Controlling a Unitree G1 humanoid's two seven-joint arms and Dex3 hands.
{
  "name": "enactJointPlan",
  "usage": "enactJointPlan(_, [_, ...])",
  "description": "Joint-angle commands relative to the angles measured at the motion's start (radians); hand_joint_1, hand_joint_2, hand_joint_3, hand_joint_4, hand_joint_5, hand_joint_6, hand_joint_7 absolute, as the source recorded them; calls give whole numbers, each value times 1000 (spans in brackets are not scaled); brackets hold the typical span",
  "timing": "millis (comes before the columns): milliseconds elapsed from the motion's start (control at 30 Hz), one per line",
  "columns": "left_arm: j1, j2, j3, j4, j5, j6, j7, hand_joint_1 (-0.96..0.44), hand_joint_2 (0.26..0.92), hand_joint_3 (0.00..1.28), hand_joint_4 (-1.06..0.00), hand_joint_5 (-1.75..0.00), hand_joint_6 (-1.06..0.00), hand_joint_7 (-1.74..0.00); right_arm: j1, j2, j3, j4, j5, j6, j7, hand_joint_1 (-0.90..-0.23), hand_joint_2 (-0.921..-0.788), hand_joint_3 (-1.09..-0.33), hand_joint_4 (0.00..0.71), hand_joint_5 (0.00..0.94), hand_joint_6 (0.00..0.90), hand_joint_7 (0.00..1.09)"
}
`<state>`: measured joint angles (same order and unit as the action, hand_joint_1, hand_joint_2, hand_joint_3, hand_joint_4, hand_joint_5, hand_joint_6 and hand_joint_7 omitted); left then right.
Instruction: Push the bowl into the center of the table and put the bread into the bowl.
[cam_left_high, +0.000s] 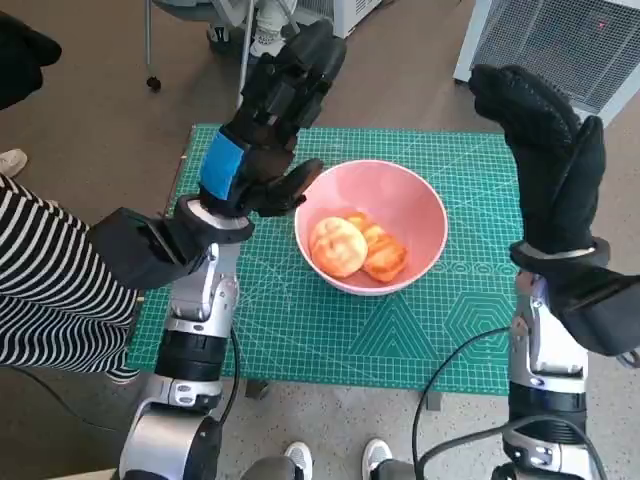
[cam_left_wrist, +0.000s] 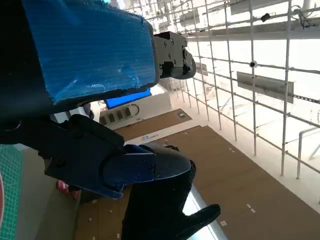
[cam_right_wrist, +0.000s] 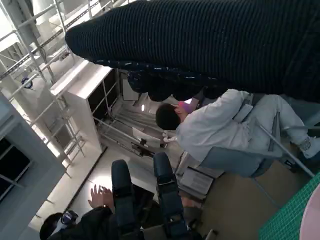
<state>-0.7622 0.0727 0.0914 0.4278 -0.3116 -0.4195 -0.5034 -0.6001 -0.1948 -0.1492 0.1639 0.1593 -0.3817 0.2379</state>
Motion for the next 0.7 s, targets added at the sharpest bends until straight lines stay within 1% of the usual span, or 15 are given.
enactJointPlan(33, [7, 5, 0, -18, 1, 9, -2, -697, 921, 471, -65, -97, 1, -447, 2, -10, 6, 9, -2, 21, 4, -810, -921, -739, 178, 0, 57, 501])
enactJointPlan(400, [17, 5, 1, -27, 4, 12, 3, -692, 921, 468, -66, -104, 1, -456, -3, -6, 8, 21, 6, 22, 13, -812, -921, -739, 170, 0, 53, 500])
enactJointPlan(700, [23, 6, 4, -34, 5, 11, 8, -687, 921, 470, -66, -113, 1, -477, -5, 7, 11, 41, 19, 21, 19, -807, -921, -735, 167, 0, 49, 501])
